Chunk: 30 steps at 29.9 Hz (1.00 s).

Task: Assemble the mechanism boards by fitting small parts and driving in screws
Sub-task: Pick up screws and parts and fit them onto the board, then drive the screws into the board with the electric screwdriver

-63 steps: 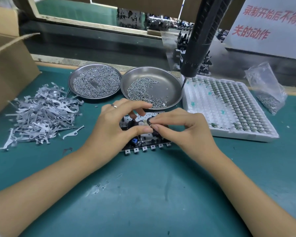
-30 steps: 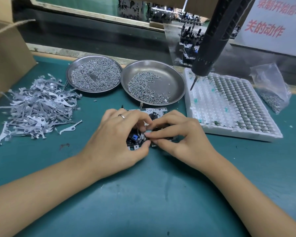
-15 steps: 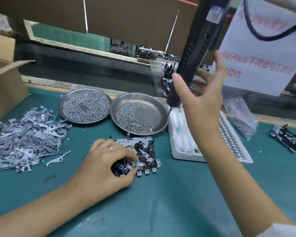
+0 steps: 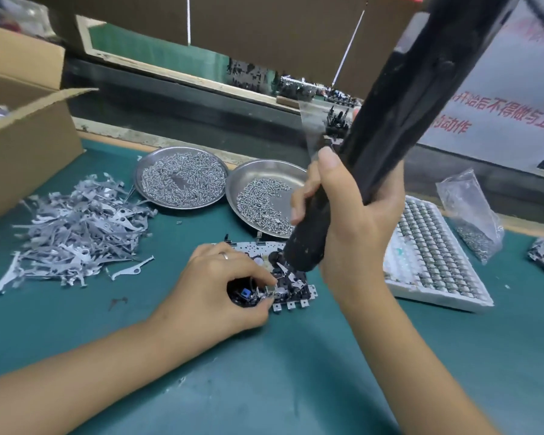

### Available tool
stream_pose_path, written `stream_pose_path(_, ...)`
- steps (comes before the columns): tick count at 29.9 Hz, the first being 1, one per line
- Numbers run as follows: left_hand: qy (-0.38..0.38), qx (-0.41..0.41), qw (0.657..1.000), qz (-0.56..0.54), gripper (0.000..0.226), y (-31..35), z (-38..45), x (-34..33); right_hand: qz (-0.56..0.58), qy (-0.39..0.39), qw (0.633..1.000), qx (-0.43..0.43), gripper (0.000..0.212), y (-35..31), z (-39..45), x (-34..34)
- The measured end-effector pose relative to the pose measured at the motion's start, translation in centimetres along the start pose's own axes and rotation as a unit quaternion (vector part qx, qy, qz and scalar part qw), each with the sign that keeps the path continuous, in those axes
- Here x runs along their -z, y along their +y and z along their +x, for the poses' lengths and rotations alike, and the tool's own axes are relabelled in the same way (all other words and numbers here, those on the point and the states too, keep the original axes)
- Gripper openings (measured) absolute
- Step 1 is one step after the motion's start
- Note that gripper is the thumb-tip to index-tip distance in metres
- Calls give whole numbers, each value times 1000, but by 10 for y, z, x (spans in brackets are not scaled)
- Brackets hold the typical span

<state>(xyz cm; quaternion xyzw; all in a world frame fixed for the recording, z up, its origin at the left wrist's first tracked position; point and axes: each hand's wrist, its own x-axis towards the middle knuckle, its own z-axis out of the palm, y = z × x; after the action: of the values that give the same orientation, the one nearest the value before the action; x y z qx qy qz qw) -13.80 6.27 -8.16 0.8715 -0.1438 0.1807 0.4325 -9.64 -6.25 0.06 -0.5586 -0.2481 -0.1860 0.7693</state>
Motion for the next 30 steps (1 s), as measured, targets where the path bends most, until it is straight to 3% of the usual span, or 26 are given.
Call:
stream_pose_path(10,-3,9,1000,-15,30,4,-2,3,38,17,999,-26,19,10,-14,-5)
stream_pose_path(30,-18,1,1000,-2,29,5,0,5,48,16,999,-12,22,13,-19,-8)
